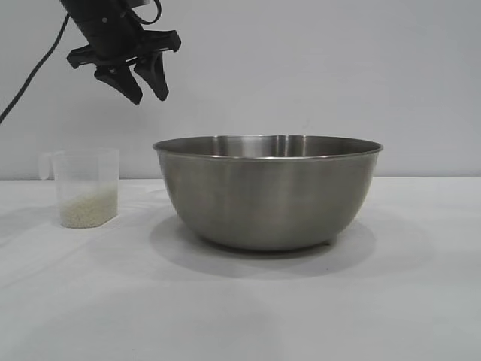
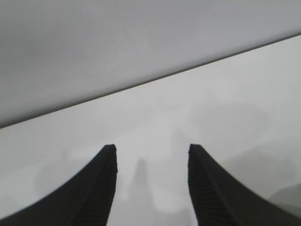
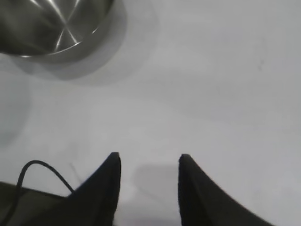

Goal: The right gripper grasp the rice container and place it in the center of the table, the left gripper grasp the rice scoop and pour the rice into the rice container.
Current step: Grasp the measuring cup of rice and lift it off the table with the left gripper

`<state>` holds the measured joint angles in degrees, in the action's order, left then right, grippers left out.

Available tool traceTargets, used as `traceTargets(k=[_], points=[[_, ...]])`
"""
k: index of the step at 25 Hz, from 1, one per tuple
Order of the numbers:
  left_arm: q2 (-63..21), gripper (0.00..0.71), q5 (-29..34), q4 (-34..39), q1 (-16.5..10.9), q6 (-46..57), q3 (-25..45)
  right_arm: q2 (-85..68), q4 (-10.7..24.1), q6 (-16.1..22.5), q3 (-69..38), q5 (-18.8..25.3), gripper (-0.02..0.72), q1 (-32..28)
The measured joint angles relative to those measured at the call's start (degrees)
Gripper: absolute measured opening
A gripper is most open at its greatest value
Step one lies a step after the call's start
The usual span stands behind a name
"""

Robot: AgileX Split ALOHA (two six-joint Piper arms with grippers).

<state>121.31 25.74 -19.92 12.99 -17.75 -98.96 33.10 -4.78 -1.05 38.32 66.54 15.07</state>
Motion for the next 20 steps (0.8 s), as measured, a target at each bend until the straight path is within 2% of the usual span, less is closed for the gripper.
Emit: traceTargets(k=[6, 10, 20], points=[[-1.3, 0.302, 0.7, 0.0, -1.4, 0.0, 0.0, -9.8, -0.8, 0.0, -7.7, 2.0, 0.301, 0.0], [-2.1, 0.302, 1.3, 0.0, -2.7, 0.0, 0.0, -17.5, -0.9, 0.0, -9.1, 0.1, 0.301, 0.0], [-2.8, 0.302, 6.1, 0.3, -3.0, -1.6, 0.1, -29.6, -0.3, -0.8, -10.3, -1.2, 0.301, 0.0]])
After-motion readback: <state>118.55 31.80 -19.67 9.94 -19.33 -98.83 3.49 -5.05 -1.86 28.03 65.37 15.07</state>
